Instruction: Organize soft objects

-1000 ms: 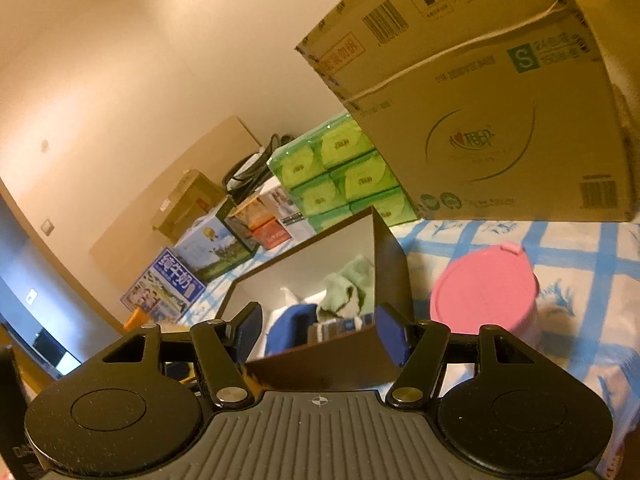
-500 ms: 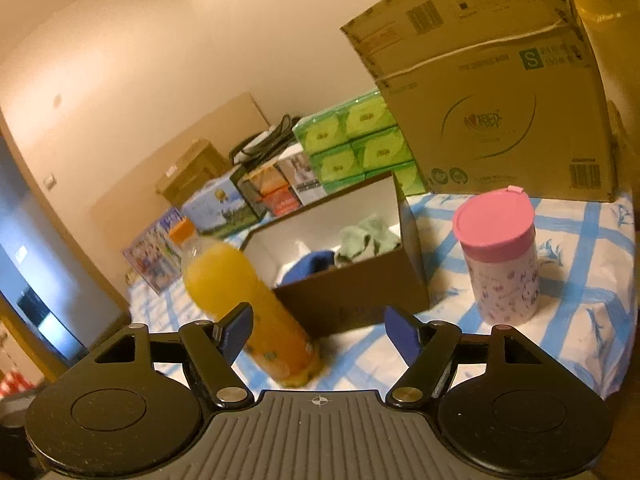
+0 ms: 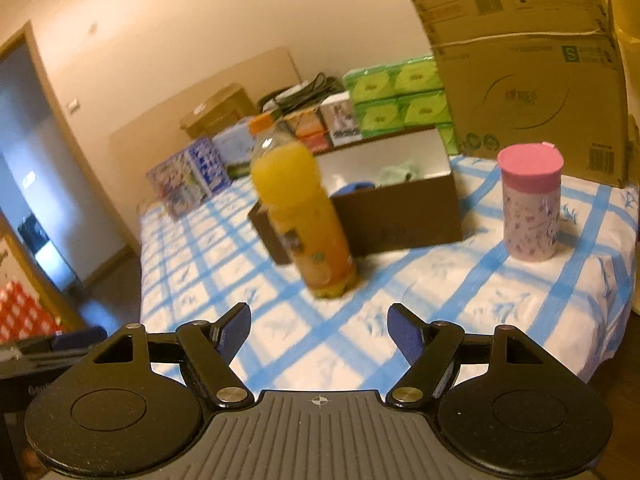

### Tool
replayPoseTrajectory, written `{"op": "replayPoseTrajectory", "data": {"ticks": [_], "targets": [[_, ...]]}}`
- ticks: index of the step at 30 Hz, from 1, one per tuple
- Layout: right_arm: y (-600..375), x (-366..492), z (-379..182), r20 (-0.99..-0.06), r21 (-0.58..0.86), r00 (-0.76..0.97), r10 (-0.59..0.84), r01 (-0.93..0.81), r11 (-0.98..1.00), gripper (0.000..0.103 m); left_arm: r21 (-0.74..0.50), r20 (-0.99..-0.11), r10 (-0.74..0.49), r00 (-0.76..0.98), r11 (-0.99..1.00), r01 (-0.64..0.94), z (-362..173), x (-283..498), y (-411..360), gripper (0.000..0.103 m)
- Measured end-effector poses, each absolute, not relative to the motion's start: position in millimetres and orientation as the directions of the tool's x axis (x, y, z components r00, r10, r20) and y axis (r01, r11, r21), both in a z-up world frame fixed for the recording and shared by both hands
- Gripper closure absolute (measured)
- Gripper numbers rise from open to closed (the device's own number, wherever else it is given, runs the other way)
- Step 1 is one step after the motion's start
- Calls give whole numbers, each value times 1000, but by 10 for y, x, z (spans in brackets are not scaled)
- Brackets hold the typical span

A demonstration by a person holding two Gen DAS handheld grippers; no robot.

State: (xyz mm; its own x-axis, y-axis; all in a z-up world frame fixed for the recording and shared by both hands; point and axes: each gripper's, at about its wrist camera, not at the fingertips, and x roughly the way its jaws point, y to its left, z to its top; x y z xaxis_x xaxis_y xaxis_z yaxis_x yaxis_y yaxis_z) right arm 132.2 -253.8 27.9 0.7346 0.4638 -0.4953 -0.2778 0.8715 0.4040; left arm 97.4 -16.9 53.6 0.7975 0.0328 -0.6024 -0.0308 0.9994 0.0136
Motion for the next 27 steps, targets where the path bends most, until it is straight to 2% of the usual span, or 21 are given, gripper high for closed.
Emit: {"op": "replayPoseTrajectory", "data": {"ticks": [6,12,17,27], "targets": [[-2434,983,223,-531,372,715,455,-285,883,27,10,-616,30,787,999,-31,443,690,-91,20],[-2374,738,171,-554,317,720,419,-283,905,25,68,-610,83,788,996,-52,410,457,-102,20],[-2345,594,95,-578,280,719,386,-270,921,25,26,-622,49,782,999,-42,411,328,-90,20],[-2308,427,-45,-614,259,683,397,-300,918,25,29,-662,45,748,999,-34,282,130,-145,20]]}}
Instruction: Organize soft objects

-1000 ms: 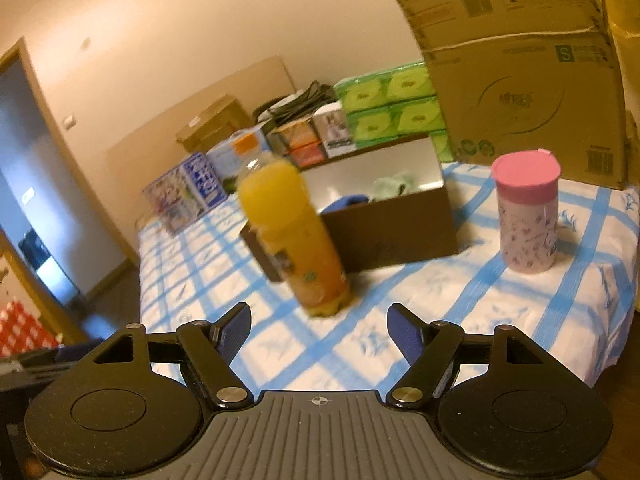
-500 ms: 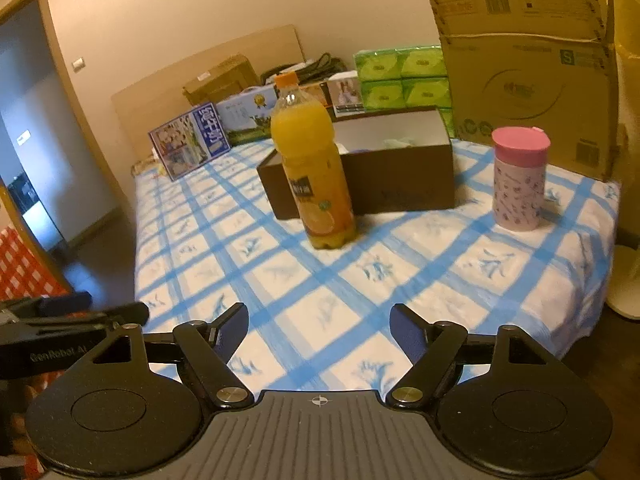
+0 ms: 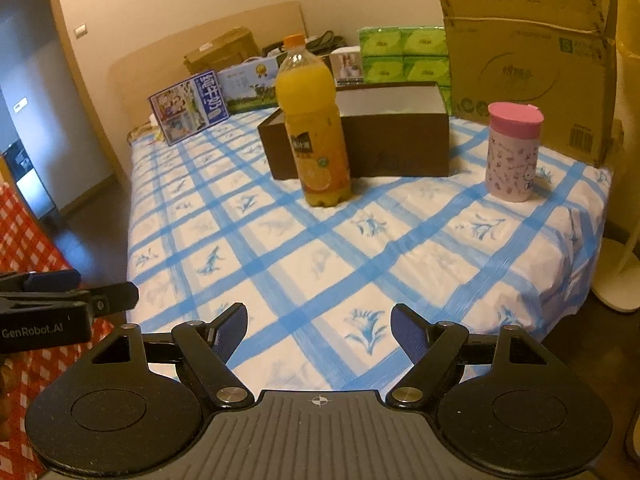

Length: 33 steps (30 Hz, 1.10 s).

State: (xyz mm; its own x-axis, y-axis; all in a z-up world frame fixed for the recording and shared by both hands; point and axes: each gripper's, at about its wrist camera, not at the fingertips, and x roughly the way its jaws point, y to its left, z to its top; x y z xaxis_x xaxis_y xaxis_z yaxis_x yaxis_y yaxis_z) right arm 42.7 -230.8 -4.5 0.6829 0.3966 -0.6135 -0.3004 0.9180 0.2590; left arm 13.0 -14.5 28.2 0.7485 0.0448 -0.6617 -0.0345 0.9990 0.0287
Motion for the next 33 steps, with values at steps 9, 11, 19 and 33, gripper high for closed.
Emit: {"op": "replayPoseTrajectory", "data": {"ticks": [9,11,19,33], "targets": [[-2232,392,-122,-632,248,657,411,-331,910,25,8,-704,26,710,1000,-30,124,62,-138,20],[-2226,400,-144,-638,237,657,401,-328,914,25,8,-708,26,706,1000,-29,104,67,-142,20],[-2202,431,-203,-654,223,646,393,-332,917,25,11,-716,32,697,999,-35,72,97,-127,20],[-2192,444,-214,-656,220,646,391,-333,917,25,10,-721,31,692,999,-34,49,113,-122,20]]}}
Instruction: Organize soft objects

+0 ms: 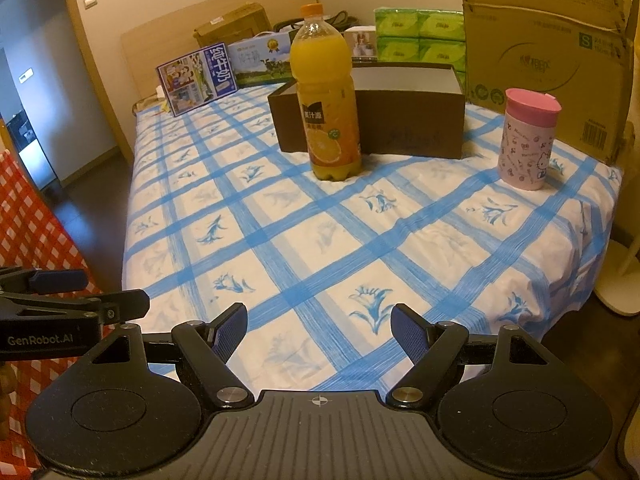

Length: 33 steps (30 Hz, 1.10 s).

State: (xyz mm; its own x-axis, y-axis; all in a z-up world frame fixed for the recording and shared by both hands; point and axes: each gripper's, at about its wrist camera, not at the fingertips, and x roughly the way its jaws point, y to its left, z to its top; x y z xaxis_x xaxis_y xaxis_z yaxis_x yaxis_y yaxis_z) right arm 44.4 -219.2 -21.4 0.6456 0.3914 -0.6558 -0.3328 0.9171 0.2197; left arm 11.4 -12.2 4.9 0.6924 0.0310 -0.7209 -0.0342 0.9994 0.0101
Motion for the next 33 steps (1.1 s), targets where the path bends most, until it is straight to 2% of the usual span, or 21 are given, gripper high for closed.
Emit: {"op": "replayPoseTrajectory", "data": {"ticks": [33], "targets": [[-2193,442,-235,-657,222,644,391,-330,918,25,12,-723,33,690,999,-35,18,127,-134,20]]}}
